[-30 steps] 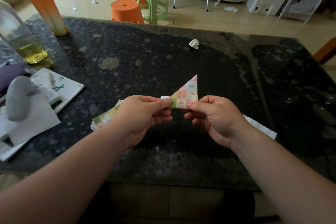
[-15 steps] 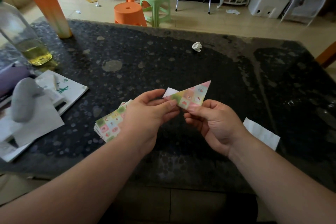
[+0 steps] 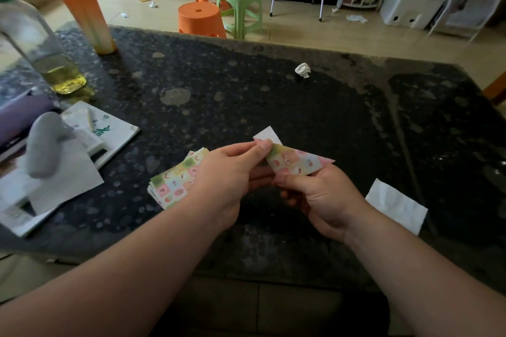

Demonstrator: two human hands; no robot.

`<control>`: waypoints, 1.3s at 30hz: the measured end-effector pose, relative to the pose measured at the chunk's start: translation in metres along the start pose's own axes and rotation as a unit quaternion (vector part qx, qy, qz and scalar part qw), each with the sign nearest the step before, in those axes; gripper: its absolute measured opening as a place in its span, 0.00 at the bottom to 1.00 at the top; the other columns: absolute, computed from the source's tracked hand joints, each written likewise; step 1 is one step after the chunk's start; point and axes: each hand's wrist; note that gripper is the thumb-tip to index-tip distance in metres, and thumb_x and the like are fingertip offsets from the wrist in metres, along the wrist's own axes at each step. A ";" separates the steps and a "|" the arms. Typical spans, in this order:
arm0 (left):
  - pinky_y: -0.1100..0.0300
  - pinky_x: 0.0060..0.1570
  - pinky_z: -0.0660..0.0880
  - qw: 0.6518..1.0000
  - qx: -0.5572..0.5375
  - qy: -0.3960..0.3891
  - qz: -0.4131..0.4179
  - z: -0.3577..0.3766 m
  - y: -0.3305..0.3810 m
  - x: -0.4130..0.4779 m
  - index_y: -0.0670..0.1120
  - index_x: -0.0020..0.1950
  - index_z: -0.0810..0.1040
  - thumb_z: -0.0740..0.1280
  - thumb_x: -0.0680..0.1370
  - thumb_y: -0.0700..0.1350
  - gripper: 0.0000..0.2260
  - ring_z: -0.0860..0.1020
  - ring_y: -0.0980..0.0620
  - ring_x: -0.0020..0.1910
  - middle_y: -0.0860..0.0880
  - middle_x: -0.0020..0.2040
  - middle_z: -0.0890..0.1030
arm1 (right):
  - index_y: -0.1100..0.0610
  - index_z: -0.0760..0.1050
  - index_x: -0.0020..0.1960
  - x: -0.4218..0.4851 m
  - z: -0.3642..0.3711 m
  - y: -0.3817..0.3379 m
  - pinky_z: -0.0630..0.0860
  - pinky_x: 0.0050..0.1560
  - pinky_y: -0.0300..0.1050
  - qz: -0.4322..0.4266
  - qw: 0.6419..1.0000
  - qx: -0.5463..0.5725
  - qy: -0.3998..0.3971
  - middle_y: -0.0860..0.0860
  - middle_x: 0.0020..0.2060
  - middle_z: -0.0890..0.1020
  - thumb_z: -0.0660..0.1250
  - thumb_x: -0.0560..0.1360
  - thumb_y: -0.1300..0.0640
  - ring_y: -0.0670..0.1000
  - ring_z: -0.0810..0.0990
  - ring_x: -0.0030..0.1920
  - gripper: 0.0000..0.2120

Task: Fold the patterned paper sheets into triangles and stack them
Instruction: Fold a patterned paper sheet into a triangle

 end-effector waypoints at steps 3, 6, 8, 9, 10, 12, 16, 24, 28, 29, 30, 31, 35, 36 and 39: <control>0.54 0.44 0.84 1.000 0.007 0.014 0.012 -0.004 0.001 0.003 0.40 0.53 0.83 0.72 0.79 0.41 0.06 0.86 0.47 0.42 0.42 0.45 0.87 | 0.57 0.82 0.53 0.000 -0.003 -0.003 0.75 0.35 0.41 0.008 1.000 -0.014 -0.002 0.52 0.36 0.85 0.72 0.76 0.66 0.48 0.80 0.35 0.08; 0.57 0.42 0.83 1.000 0.003 0.013 0.016 -0.003 0.000 0.005 0.39 0.51 0.83 0.70 0.79 0.39 0.04 0.85 0.48 0.40 0.43 0.42 0.87 | 0.58 0.82 0.53 0.002 -0.006 -0.004 0.75 0.33 0.40 0.006 1.000 -0.014 0.000 0.52 0.35 0.85 0.71 0.76 0.68 0.49 0.79 0.34 0.08; 0.57 0.43 0.83 1.000 -0.002 0.003 0.008 -0.002 0.000 0.005 0.38 0.51 0.82 0.70 0.79 0.39 0.05 0.86 0.47 0.42 0.42 0.43 0.87 | 0.58 0.82 0.52 0.002 -0.006 -0.005 0.75 0.34 0.40 0.001 1.000 -0.016 0.000 0.53 0.34 0.85 0.72 0.76 0.68 0.49 0.79 0.34 0.08; 0.56 0.44 0.83 1.000 -0.004 -0.004 0.002 -0.001 0.000 0.005 0.38 0.52 0.82 0.69 0.80 0.39 0.05 0.86 0.46 0.43 0.42 0.43 0.87 | 0.57 0.83 0.51 0.002 -0.007 -0.005 0.75 0.35 0.41 -0.002 1.000 -0.019 0.000 0.53 0.35 0.85 0.72 0.76 0.68 0.49 0.79 0.35 0.08; 0.55 0.45 0.84 1.000 -0.005 -0.011 -0.005 0.000 0.000 0.004 0.37 0.52 0.82 0.69 0.80 0.40 0.06 0.86 0.45 0.45 0.40 0.45 0.87 | 0.56 0.83 0.51 0.001 -0.008 -0.006 0.75 0.36 0.42 -0.008 1.000 -0.025 -0.002 0.53 0.35 0.85 0.72 0.75 0.68 0.49 0.80 0.35 0.08; 0.54 0.47 0.84 1.000 -0.005 -0.019 -0.018 0.000 0.000 0.003 0.35 0.53 0.81 0.68 0.81 0.41 0.08 0.86 0.43 0.47 0.38 0.47 0.86 | 0.55 0.84 0.51 0.001 -0.009 -0.006 0.76 0.38 0.43 -0.015 0.999 -0.041 -0.007 0.54 0.37 0.86 0.73 0.75 0.68 0.50 0.80 0.38 0.10; 0.54 0.44 0.84 0.999 -0.032 -0.023 -0.034 0.002 0.002 0.002 0.33 0.57 0.79 0.66 0.82 0.41 0.11 0.86 0.42 0.48 0.36 0.49 0.86 | 0.56 0.83 0.54 0.004 -0.011 -0.007 0.77 0.37 0.42 -0.009 0.998 -0.060 0.002 0.54 0.39 0.86 0.74 0.75 0.67 0.50 0.81 0.39 0.10; 0.54 0.46 0.84 0.994 -0.100 -0.004 -0.038 0.002 0.003 0.004 0.33 0.61 0.77 0.64 0.84 0.40 0.12 0.86 0.43 0.50 0.37 0.51 0.86 | 0.62 0.81 0.46 0.007 -0.012 -0.008 0.71 0.32 0.38 0.009 0.999 0.032 0.009 0.54 0.35 0.84 0.75 0.74 0.62 0.46 0.76 0.32 0.04; 0.54 0.46 0.84 0.992 -0.119 0.000 -0.047 0.003 0.002 0.004 0.34 0.62 0.77 0.64 0.84 0.41 0.12 0.86 0.44 0.50 0.37 0.51 0.86 | 0.62 0.79 0.42 0.006 -0.009 -0.009 0.72 0.31 0.37 -0.001 0.997 0.074 0.020 0.55 0.35 0.84 0.75 0.74 0.64 0.46 0.77 0.32 0.05; 0.54 0.45 0.84 0.992 -0.116 0.001 -0.051 0.002 0.002 0.004 0.34 0.62 0.77 0.64 0.83 0.41 0.12 0.86 0.44 0.50 0.37 0.52 0.86 | 0.62 0.79 0.42 0.006 -0.009 -0.009 0.73 0.31 0.37 -0.002 0.997 0.078 0.020 0.55 0.35 0.84 0.74 0.74 0.65 0.46 0.77 0.32 0.05; 0.55 0.43 0.84 0.993 -0.108 0.002 -0.057 0.002 0.001 0.004 0.34 0.63 0.77 0.65 0.83 0.42 0.12 0.86 0.44 0.49 0.37 0.52 0.86 | 0.62 0.79 0.41 0.006 -0.008 -0.009 0.73 0.32 0.37 -0.003 0.996 0.082 0.021 0.55 0.35 0.84 0.74 0.74 0.65 0.46 0.78 0.32 0.05; 0.55 0.42 0.84 0.993 -0.098 0.003 -0.064 0.001 0.000 0.005 0.35 0.63 0.78 0.65 0.83 0.42 0.13 0.86 0.43 0.49 0.38 0.52 0.86 | 0.61 0.78 0.40 0.006 -0.008 -0.010 0.74 0.32 0.38 -0.001 0.996 0.089 0.024 0.55 0.35 0.84 0.74 0.74 0.66 0.46 0.78 0.33 0.06; 0.56 0.39 0.83 0.993 -0.091 0.005 -0.077 0.001 0.000 0.005 0.36 0.63 0.78 0.66 0.83 0.43 0.13 0.87 0.44 0.47 0.38 0.50 0.86 | 0.58 0.76 0.37 0.004 -0.010 -0.014 0.75 0.34 0.39 0.022 0.992 0.118 0.037 0.53 0.32 0.82 0.74 0.74 0.68 0.47 0.79 0.33 0.11; 0.57 0.38 0.83 0.993 -0.095 0.004 -0.076 0.001 0.000 0.005 0.36 0.63 0.77 0.66 0.83 0.43 0.13 0.87 0.44 0.47 0.38 0.50 0.86 | 0.58 0.75 0.37 0.003 -0.010 -0.015 0.75 0.35 0.39 0.025 0.992 0.121 0.039 0.53 0.31 0.81 0.73 0.74 0.68 0.47 0.79 0.32 0.11; 0.58 0.38 0.83 0.992 -0.100 0.002 -0.075 0.001 0.000 0.005 0.36 0.62 0.77 0.65 0.83 0.42 0.12 0.87 0.45 0.46 0.38 0.49 0.86 | 0.59 0.76 0.39 0.000 -0.010 -0.018 0.76 0.36 0.39 0.037 0.991 0.118 0.041 0.54 0.32 0.81 0.73 0.74 0.68 0.47 0.79 0.32 0.09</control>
Point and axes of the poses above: each hand's wrist, its own x-axis towards the middle knuckle, its own z-axis out of the palm, y = z × x
